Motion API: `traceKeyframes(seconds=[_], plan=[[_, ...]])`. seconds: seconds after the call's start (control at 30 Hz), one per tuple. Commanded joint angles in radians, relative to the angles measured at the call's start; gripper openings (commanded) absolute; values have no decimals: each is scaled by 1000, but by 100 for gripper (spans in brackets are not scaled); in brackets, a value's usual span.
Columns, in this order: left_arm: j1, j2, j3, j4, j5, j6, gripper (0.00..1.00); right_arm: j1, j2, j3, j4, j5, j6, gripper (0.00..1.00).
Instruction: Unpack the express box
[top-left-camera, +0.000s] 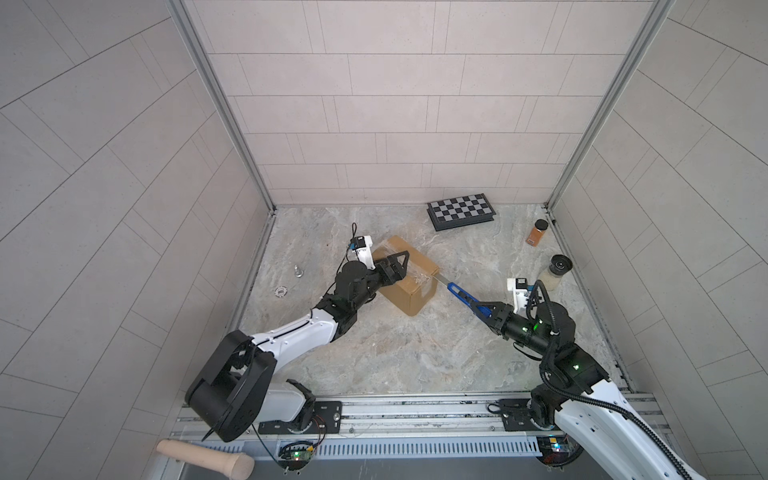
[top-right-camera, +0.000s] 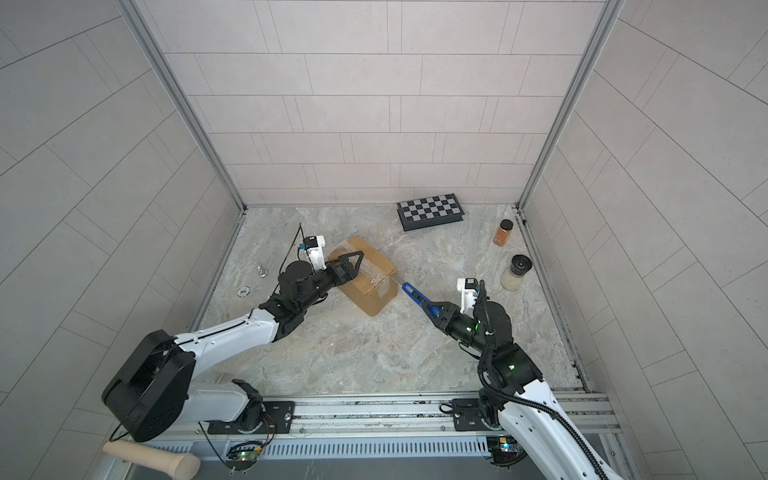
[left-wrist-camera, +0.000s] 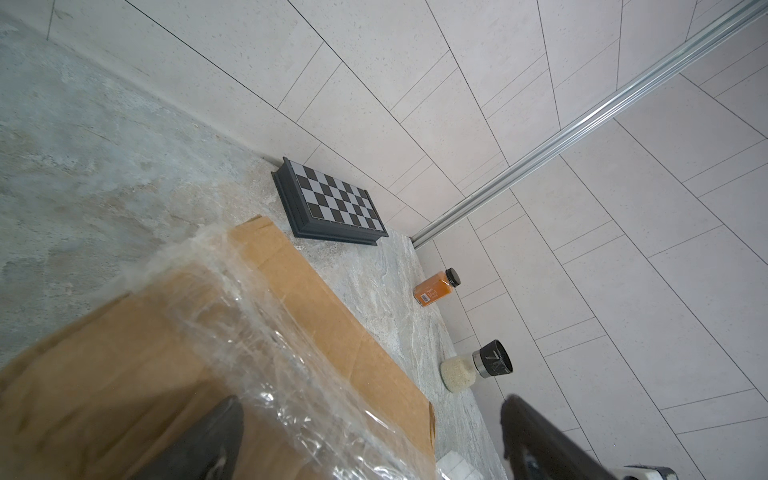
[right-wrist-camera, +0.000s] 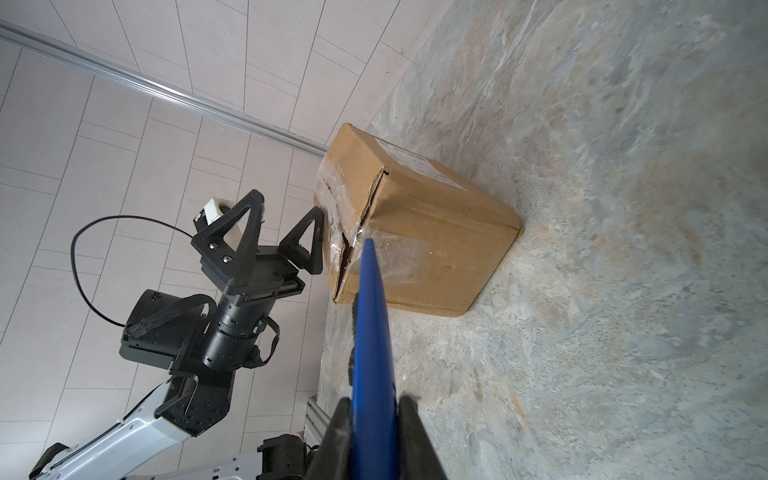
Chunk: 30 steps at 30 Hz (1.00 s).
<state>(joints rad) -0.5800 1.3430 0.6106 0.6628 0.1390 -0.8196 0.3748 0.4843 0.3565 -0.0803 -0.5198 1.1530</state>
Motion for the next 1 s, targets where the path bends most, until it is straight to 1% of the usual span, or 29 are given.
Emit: traceKeyframes(seconds=[0.0,0.27,0.97], plan=[[3,29,-37,-71,18,-14,100,4,-10,46,6,-9,-8,0],[3,36,-38,-60,21,-20,100,4,-23,42,-9,-4,-10,0],[3,39,-37,-57,22,-23,100,4,-14,-18,52,-4,19,0]])
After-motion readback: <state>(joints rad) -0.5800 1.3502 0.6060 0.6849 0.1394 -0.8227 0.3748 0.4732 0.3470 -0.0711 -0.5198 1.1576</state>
